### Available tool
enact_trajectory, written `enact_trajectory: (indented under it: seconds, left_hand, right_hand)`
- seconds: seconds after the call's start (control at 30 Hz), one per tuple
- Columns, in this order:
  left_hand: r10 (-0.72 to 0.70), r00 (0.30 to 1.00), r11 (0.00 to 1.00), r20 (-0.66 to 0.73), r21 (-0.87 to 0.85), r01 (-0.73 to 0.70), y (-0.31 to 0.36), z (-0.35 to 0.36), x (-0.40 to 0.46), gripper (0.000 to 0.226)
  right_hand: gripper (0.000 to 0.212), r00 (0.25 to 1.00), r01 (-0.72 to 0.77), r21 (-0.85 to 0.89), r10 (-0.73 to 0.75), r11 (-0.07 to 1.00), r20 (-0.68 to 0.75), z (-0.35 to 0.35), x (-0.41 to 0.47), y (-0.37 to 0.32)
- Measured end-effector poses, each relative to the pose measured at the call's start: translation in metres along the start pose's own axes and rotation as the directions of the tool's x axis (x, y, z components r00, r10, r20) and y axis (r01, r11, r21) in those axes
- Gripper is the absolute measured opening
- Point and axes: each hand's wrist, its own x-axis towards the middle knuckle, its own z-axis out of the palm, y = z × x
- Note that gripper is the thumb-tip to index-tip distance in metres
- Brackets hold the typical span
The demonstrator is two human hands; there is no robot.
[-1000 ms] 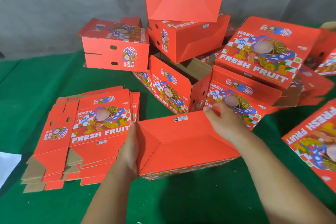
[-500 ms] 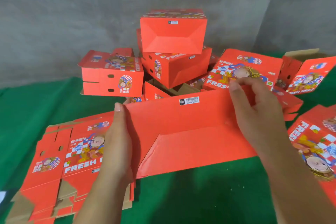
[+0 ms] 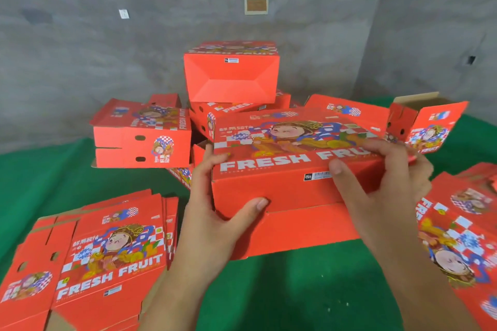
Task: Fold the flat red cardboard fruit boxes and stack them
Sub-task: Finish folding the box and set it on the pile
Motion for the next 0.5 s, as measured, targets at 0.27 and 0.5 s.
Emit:
enact_trajectory:
  seconds: [0.27,0.5]
  left_hand:
    - [0.076,0.993,0.997,-0.085,0.019,-0.075,-0.029,0.099,0.043,0.060]
    - [0.075,0.983,0.917,-0.168,0.400,-0.002,-0.033,0.216,0.137,0.055]
  right_hand:
    - [0.082,0.961,0.265,-0.003,-0.264,0.964,0.083,-0.030,0.091,0.073]
    - [0.078,0.989,0.149,-0.209,-0.141,0.966,0.051,-0.004,0.212,0.153]
